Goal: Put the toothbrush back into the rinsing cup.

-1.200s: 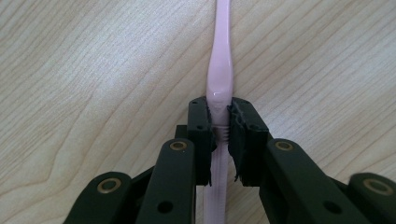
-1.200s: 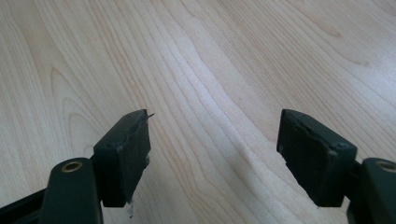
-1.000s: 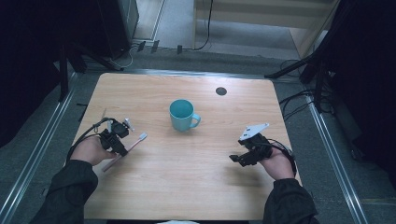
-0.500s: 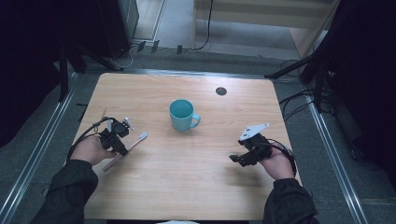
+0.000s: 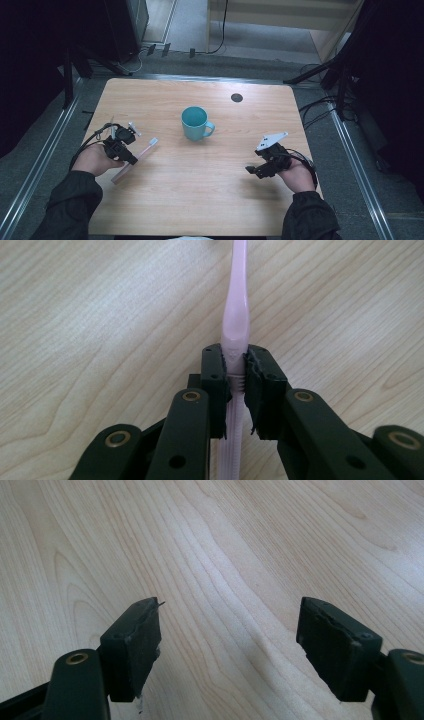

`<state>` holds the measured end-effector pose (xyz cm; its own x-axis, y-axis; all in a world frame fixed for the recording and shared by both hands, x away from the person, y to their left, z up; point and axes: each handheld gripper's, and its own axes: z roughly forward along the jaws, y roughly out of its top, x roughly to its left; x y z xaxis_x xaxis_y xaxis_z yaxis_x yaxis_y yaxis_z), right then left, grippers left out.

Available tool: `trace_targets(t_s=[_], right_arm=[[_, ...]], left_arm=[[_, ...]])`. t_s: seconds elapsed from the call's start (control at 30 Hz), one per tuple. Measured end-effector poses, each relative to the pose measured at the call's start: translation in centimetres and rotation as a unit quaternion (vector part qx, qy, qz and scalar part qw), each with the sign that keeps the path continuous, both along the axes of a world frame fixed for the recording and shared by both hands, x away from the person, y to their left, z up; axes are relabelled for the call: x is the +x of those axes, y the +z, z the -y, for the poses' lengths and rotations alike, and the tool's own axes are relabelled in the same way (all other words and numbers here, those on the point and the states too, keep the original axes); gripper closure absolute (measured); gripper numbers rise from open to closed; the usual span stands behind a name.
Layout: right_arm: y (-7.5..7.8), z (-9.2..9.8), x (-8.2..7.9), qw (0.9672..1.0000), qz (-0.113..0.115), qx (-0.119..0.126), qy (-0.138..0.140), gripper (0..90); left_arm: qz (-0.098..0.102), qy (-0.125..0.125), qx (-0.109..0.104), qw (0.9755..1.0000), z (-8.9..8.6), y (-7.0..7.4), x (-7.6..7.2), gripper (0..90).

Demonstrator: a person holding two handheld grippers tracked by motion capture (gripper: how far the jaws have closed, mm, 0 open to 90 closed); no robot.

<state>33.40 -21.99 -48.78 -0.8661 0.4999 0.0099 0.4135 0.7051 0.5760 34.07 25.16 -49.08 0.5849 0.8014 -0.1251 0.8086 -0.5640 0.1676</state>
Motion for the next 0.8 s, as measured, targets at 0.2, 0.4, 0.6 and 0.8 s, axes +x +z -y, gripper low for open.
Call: trace_targets(t_s=[0.2,0.4,0.6,0.8], right_arm=[[0.0,0.0,0.0,1.0000,0.000,0.000,0.000,25.7],[0.0,0.0,0.0,1.0000,-0.001,-0.001,0.000,25.7],[0.0,-0.2,0.1,1.0000,0.000,-0.001,0.005,25.7],[0.0,-0.4,0.3,1.0000,-0.001,0.000,0.007,25.6]], left_arm=[[0.008,0.013,-0.020,0.9997,-0.3,0.6,0.1,79.1],[0.023,0.025,-0.052,0.9981,-0.7,1.4,0.0,79.1],[0.046,0.036,-0.085,0.9947,-1.2,2.0,-0.2,79.0],[0.070,0.051,-0.100,0.9912,-1.6,2.6,-0.4,79.1]])
